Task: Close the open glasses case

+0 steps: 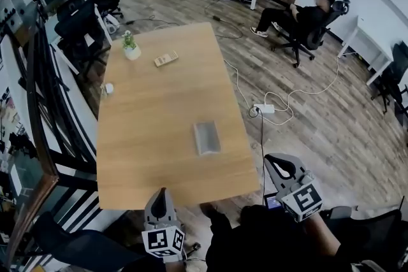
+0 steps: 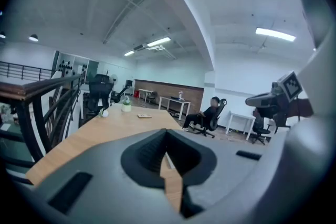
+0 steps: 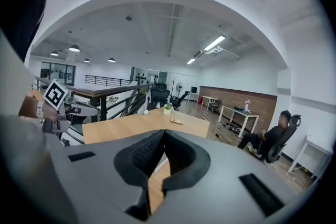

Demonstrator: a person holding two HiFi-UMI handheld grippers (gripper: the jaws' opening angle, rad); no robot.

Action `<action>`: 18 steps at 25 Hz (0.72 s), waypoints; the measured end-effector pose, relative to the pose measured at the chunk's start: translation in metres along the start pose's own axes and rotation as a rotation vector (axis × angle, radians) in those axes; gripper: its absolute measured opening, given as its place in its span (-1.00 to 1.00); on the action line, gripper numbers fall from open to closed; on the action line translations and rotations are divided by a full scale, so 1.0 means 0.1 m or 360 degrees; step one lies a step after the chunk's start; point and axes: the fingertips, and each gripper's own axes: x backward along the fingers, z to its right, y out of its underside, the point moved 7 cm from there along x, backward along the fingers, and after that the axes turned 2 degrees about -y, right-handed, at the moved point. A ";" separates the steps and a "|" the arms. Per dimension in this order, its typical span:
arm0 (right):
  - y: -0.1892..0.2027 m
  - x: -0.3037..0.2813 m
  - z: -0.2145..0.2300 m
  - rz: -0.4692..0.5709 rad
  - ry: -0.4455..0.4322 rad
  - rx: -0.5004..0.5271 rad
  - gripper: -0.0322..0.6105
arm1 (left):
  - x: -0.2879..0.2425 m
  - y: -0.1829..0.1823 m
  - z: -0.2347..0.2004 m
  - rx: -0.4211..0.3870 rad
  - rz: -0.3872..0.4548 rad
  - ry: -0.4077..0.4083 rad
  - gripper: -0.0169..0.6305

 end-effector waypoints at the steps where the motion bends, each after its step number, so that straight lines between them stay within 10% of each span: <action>1: -0.01 -0.03 -0.03 -0.0008 0.0018 -0.0005 -0.86 | -0.03 0.06 -0.05 0.0045 -0.0019 0.0001 -0.95; 8: -0.08 -0.33 -0.06 -0.0083 -0.0004 0.0017 -0.86 | -0.24 0.14 -0.14 0.0061 -0.0085 0.0075 -0.95; 18: -0.08 -0.90 0.39 0.0104 -0.0294 -0.0102 -0.86 | -0.51 -0.29 0.09 -0.0058 -0.0040 -0.0172 -0.95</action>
